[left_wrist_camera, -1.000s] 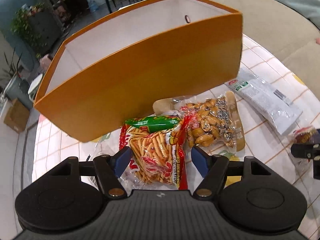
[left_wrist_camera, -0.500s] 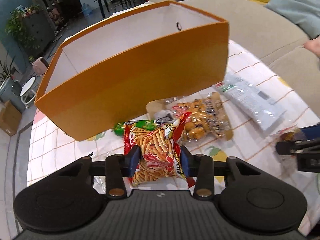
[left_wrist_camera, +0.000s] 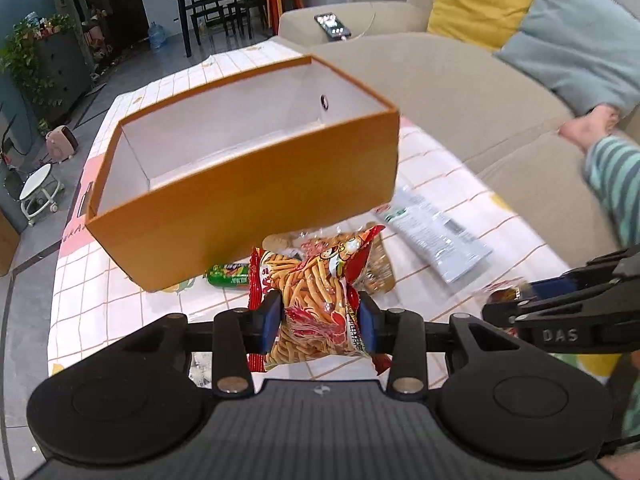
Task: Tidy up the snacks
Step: 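Grasp the red spicy-strip bag with the left tool while the right tool grasps the red-wrapped date, then carry both snacks over the orange box, lower them in and open both tools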
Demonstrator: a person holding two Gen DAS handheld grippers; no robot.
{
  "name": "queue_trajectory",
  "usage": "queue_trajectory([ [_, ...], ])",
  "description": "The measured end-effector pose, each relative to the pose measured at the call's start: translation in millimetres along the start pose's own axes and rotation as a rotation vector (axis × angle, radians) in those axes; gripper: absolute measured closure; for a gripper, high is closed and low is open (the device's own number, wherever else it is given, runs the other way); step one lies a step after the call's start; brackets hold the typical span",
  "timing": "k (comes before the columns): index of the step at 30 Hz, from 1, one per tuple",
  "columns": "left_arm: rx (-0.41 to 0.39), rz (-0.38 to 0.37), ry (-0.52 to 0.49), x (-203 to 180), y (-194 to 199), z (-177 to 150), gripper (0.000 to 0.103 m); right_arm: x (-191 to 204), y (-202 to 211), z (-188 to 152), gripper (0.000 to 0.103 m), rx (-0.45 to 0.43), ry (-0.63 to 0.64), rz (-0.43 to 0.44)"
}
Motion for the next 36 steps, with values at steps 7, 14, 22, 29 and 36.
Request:
queue_trajectory([
  [7,-0.021,-0.021,0.056,6.9,27.1,8.8,0.059,17.8,25.0,5.1,0.067,-0.036,0.052,0.012],
  [14,-0.055,-0.013,0.099,19.8,46.6,18.9,0.059,34.8,52.1,16.5,0.067,-0.085,0.107,0.023],
  [22,-0.119,-0.037,0.135,39.4,65.4,46.1,0.059,53.4,86.8,54.6,0.068,-0.169,0.182,0.060],
  [29,-0.152,-0.105,0.154,57.9,66.3,93.0,0.059,73.3,101.9,115.4,0.068,-0.215,0.278,0.124],
  [36,-0.144,-0.174,0.184,72.7,46.0,144.0,0.059,90.1,84.7,181.9,0.068,-0.205,0.390,0.128],
])
Point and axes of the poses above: each gripper's, at about its wrist camera, not at the fingertips, and y roughly against the way its jaws point, x to its left, z to its top, the point moved 8 cm from there along -y, roughly the way its jaws point, and after that the axes turned 4 degrees about z, right-handed, at the moved point
